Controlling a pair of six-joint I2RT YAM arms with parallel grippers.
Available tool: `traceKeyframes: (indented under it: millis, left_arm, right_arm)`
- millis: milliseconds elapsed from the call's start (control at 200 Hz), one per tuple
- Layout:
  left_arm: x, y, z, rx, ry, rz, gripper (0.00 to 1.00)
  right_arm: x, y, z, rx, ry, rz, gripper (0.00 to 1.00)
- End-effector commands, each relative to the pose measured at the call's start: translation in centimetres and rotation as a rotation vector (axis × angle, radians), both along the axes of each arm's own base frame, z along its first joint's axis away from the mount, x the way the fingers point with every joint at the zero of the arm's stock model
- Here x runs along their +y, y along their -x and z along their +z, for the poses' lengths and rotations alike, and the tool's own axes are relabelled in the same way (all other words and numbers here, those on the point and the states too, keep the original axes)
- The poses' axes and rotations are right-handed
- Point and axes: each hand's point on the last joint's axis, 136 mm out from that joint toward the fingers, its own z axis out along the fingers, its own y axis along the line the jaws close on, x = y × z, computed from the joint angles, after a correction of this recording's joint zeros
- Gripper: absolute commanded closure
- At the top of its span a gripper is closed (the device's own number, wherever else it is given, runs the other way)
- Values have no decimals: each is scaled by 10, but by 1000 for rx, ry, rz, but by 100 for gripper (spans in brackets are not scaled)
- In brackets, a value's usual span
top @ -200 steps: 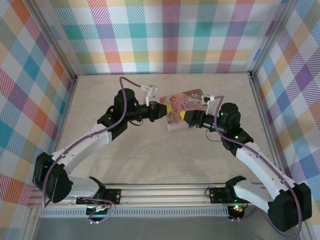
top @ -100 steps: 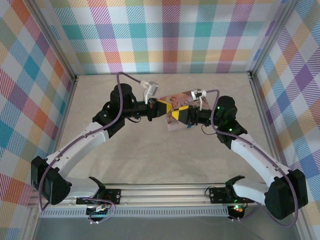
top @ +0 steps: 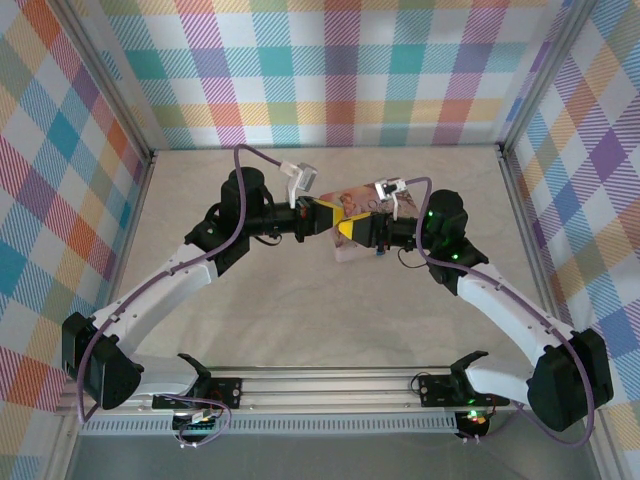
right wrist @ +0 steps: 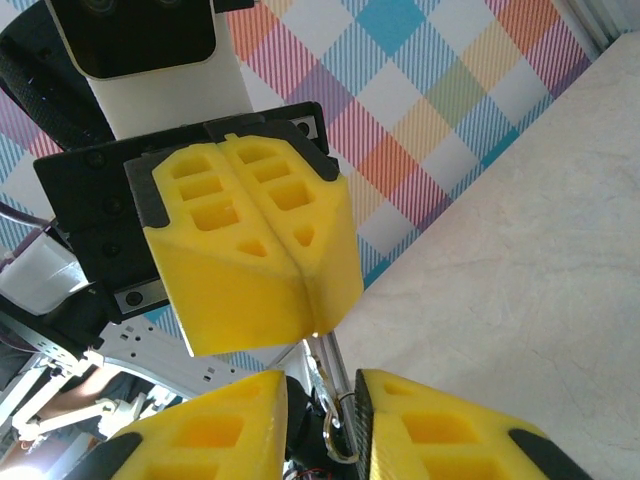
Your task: Unlock the padlock with the key
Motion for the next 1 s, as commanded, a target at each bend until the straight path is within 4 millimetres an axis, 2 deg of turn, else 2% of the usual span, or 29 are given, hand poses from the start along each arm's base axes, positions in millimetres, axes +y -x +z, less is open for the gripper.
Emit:
traceKeyframes:
  millis: [0, 290, 520, 620, 660, 760, 850, 925, 995]
  left_arm:
    - [1, -2, 10, -42, 8, 13, 100]
    - [2, -5, 8, -39, 4, 30, 100]
    - [2, -6, 8, -37, 6, 31, 100]
    - [3, -8, 7, -36, 2, 43, 100]
    - [4, -9, 7, -36, -1, 55, 94]
    - [8, -15, 5, -35, -17, 93, 69]
    - [12, -21, 0, -29, -38, 134, 52]
    - [14, -27, -7, -19, -64, 163, 41]
    - [15, -32, -16, -4, -95, 186, 37]
  right_arm:
    - [2, 4, 13, -51, -22, 24, 77]
    - [3, 4, 9, -37, -13, 23, 82]
    - [3, 2, 6, -28, -2, 16, 96]
    - [1, 0, 2, -23, 21, -8, 98]
    - [0, 0, 0, -23, 34, -19, 99]
    - [-5, -2, -6, -24, 82, -62, 99]
    - [-11, -5, -15, -21, 139, -119, 98]
    - [-19, -9, -24, -13, 189, -174, 98]
    - [-30, -15, -36, 6, 261, -254, 98]
